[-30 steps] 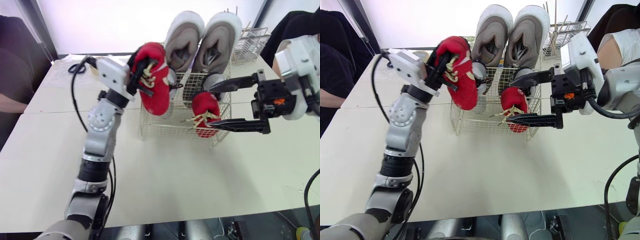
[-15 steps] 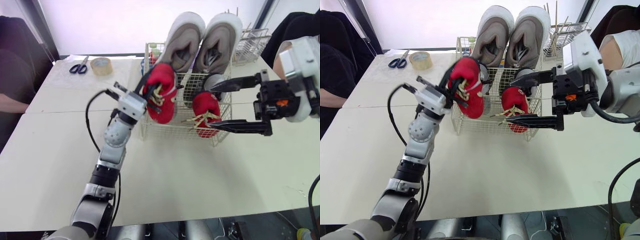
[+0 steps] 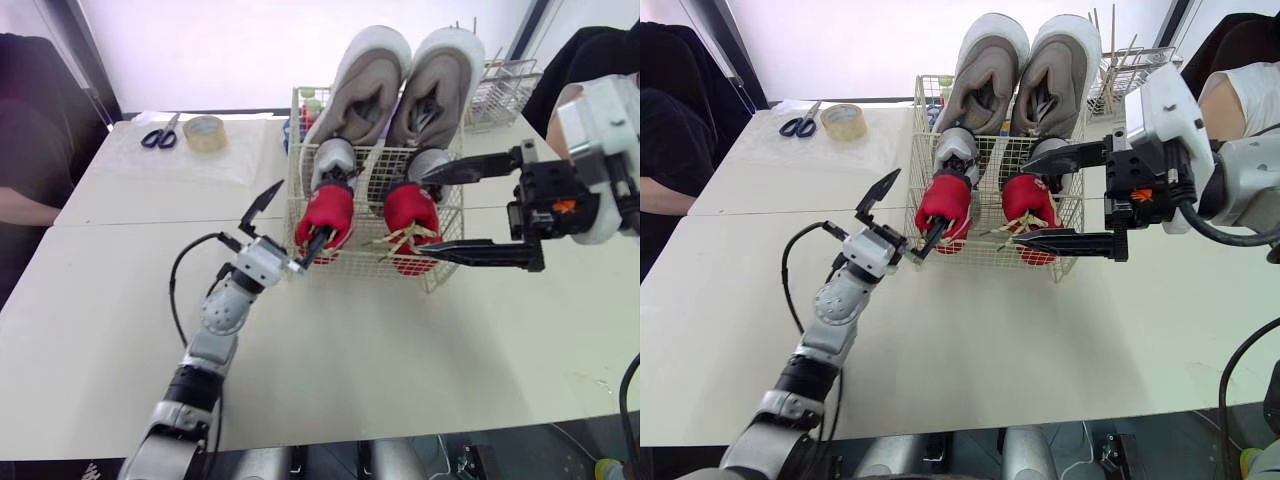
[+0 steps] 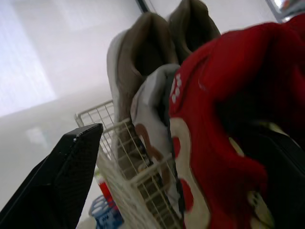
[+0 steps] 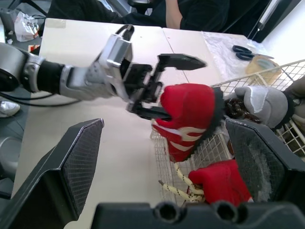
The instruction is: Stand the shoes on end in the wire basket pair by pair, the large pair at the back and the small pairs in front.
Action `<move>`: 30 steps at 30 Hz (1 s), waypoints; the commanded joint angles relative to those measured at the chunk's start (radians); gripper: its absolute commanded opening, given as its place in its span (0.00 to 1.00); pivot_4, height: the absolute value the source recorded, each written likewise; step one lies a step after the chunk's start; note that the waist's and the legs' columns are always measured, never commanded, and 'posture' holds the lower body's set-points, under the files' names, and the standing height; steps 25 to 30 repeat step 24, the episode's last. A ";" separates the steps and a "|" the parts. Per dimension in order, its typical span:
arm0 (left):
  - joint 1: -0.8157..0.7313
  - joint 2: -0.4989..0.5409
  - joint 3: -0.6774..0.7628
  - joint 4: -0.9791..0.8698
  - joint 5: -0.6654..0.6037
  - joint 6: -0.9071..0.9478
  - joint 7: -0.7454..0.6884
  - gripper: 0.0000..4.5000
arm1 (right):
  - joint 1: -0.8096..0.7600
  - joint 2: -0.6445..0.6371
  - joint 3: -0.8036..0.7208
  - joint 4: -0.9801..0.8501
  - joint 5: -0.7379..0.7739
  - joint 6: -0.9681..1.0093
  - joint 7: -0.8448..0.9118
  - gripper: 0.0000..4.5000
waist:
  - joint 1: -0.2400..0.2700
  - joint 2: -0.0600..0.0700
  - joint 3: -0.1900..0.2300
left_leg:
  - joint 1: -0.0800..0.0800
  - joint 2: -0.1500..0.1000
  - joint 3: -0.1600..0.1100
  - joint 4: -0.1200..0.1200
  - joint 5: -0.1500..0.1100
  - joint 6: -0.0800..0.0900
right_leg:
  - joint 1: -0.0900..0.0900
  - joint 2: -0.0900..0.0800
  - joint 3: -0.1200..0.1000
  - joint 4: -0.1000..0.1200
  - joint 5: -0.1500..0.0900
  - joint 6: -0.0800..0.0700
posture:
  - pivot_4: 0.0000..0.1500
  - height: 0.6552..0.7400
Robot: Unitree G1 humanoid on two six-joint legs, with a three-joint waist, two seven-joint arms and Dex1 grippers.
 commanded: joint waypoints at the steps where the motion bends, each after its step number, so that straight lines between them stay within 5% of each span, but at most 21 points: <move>1: 0.061 0.052 0.013 -0.153 -0.089 0.129 -0.067 0.99 | -0.019 -0.015 -0.018 0.004 -0.005 -0.023 0.012 1.00 | 0.002 0.000 0.000 | 0.000 0.000 0.000 0.000 0.000 0.000 | 0.000 0.000 0.000 0.000 0.000 0.000 | 1.00 1.00; 14: 0.284 0.327 0.253 -0.682 -0.556 0.845 -0.138 0.99 | 0.003 -0.032 0.004 0.053 -0.062 -0.059 0.047 1.00 | 0.011 0.001 0.000 | 0.000 0.001 0.000 0.000 0.000 0.000 | -0.001 0.001 0.000 0.000 -0.002 -0.004 | 1.00 1.00; 21: 0.445 0.584 0.548 -0.774 -0.833 1.128 -0.297 0.99 | 0.172 -0.112 -0.080 0.139 -0.148 -0.106 0.092 1.00 | 0.009 0.002 0.001 | 0.000 0.001 0.000 0.000 0.000 0.000 | -0.001 0.001 0.000 0.000 -0.003 -0.005 | 1.00 1.00; 24: 0.501 0.674 0.672 -0.723 -0.857 1.174 -0.408 0.99 | 0.256 -0.135 -0.128 0.158 -0.171 -0.116 0.113 1.00 | 0.010 0.002 0.001 | 0.000 0.001 0.000 0.000 0.000 0.000 | -0.001 0.001 0.000 0.000 -0.003 -0.005 | 1.00 1.00; 30: 0.501 0.674 0.672 -0.723 -0.857 1.174 -0.408 0.99 | 0.256 -0.135 -0.128 0.158 -0.171 -0.116 0.113 1.00 | 0.010 0.002 0.001 | 0.000 0.001 0.000 0.000 0.000 0.000 | -0.001 0.001 0.000 0.000 -0.003 -0.005 | 1.00 1.00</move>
